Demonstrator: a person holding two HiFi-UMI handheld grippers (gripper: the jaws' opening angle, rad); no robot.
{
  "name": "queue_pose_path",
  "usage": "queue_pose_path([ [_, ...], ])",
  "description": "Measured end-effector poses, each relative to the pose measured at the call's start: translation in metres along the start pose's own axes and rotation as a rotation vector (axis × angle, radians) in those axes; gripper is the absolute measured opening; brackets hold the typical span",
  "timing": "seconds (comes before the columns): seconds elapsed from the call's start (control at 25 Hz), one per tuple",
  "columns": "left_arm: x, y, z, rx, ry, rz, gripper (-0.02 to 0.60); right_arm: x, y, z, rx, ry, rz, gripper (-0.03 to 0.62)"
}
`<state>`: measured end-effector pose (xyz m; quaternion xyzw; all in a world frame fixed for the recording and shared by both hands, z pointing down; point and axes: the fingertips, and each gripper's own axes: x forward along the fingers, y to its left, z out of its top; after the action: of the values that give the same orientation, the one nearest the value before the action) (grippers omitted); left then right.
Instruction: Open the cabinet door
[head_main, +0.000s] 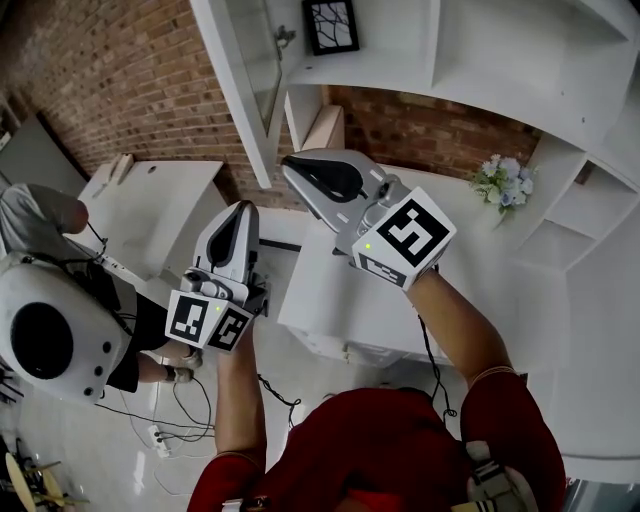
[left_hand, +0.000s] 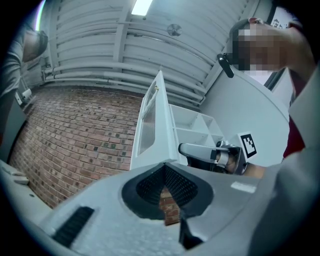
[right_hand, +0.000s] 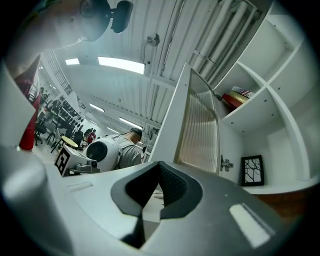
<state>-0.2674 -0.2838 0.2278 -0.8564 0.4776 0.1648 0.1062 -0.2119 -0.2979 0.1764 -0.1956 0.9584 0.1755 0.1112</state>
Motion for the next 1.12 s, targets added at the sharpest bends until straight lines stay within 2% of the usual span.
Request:
queue_pose_path([
  [0.48,-0.016,0.005,0.002,0.012,-0.003,0.04,0.002,0.014,0.013,-0.017,0.016,0.013,0.043,0.012],
  [1.12,-0.002,-0.017,-0.008,0.002,0.004,-0.001,0.002,-0.047,-0.016,-0.037,0.032,0.016,-0.076,0.012],
])
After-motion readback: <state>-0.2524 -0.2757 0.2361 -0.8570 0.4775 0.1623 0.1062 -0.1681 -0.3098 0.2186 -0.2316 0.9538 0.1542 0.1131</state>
